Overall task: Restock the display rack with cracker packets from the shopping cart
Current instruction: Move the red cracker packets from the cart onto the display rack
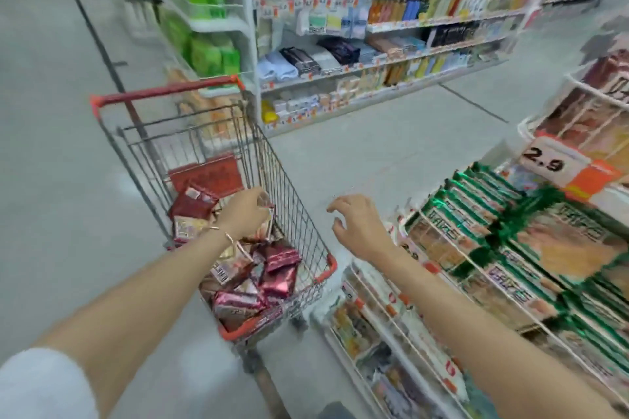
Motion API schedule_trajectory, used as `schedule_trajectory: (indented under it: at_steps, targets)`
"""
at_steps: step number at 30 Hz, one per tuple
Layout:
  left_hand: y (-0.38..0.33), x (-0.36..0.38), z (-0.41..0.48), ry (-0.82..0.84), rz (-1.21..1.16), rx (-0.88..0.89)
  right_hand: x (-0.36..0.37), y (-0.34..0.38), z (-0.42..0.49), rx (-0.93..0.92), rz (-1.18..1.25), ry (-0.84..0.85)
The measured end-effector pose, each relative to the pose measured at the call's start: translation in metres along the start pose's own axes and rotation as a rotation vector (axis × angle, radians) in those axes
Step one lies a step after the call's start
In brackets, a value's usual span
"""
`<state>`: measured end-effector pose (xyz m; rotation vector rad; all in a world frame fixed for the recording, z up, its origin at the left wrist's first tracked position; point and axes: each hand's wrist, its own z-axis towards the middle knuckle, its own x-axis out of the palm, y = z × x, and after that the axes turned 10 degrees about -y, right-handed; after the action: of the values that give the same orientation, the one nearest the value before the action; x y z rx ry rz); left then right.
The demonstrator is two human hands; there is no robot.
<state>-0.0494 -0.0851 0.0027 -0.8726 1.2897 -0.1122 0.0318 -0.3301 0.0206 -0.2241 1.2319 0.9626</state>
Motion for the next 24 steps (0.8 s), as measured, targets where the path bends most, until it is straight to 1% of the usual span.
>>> schedule_trajectory:
  at_steps: [2,6,8,11,17,24]
  targets:
    - [0.034,0.005,-0.006,0.008,-0.02,-0.106,0.036,0.014,0.003,0.005,0.031,0.113]
    - [0.085,0.02,-0.008,0.014,-0.055,-0.246,0.093,0.028,0.01,0.051,0.072,0.325]
    - [0.103,0.029,-0.005,0.021,-0.071,-0.329,0.118,0.027,0.017,0.069,0.073,0.424]
    - [0.128,0.043,0.003,0.036,-0.113,-0.435,0.155,0.017,0.027,0.154,0.111,0.565]
    - [0.16,0.066,0.031,0.037,-0.187,-0.657,0.224,-0.011,0.04,0.274,0.139,0.843]
    - [0.176,0.079,0.033,0.038,-0.198,-0.862,0.299,0.013,0.005,0.281,0.191,1.152]
